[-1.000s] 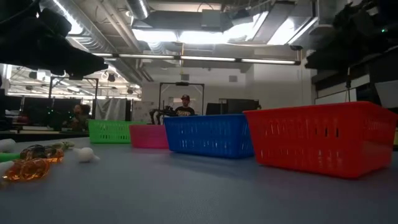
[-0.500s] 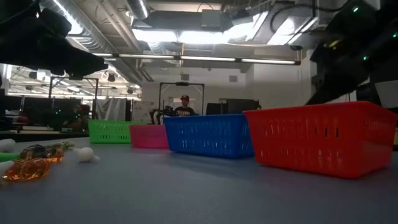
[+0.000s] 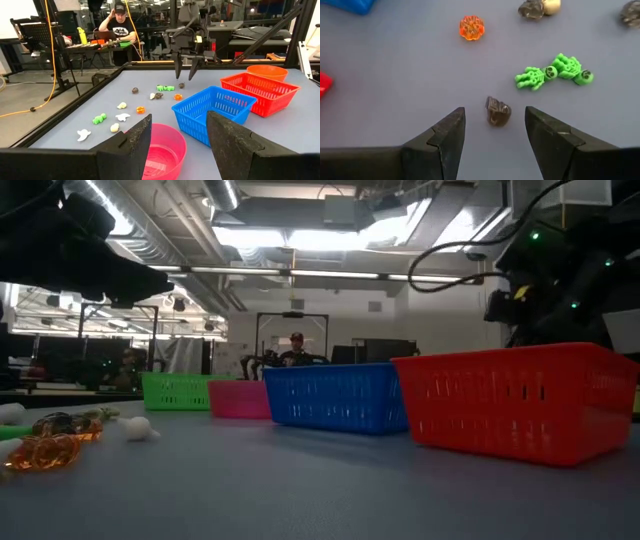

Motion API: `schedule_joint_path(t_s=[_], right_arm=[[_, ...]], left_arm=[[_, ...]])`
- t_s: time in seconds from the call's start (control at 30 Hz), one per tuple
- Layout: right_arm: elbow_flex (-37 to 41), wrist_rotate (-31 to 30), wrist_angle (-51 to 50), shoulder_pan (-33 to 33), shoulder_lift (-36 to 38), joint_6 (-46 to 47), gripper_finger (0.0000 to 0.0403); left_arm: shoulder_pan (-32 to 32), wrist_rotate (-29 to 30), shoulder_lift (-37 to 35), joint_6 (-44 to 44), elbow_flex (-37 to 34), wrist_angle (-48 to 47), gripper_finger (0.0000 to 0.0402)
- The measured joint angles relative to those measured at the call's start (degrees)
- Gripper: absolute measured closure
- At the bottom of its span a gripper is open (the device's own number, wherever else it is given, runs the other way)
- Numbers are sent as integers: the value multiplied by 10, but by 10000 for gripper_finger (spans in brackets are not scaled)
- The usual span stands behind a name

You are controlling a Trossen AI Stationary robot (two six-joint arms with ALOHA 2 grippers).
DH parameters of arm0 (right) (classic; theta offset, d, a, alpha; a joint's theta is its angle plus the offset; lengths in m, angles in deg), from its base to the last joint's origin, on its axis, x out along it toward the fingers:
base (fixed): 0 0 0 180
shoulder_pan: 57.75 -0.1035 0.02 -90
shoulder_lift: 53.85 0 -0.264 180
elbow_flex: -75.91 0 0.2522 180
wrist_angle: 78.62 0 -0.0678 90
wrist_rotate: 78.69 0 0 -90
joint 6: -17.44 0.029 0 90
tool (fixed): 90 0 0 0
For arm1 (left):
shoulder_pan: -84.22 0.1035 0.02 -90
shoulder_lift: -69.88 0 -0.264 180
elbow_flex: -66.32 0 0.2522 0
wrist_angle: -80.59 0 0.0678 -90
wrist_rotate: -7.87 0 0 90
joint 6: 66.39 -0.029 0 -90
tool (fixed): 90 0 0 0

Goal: Sort Halloween decoration
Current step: Put the black skull toy into the transparent orange bin

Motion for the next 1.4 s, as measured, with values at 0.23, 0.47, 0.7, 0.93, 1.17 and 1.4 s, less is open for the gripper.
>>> schedule_joint_path(t_s=[0.23, 0.47, 0.7, 0.93, 1.17, 1.4], right_arm=[[0, -30, 29, 0, -56, -2, 198], [0, -20, 39, 0, -87, -2, 198], [-2, -20, 44, 0, -102, -2, 198], [-2, -18, 44, 0, -103, -2, 213], [-2, -15, 44, 0, -103, -2, 274], [-1, -16, 43, 0, -103, -3, 320]], left_arm=[[0, 0, 0, 0, 0, 0, 227], [0, 0, 0, 0, 0, 0, 227], [0, 0, 0, 0, 0, 0, 227], [0, 0, 0, 0, 0, 0, 227], [0, 0, 0, 0, 0, 0, 227], [0, 0, 0, 0, 0, 0, 227]])
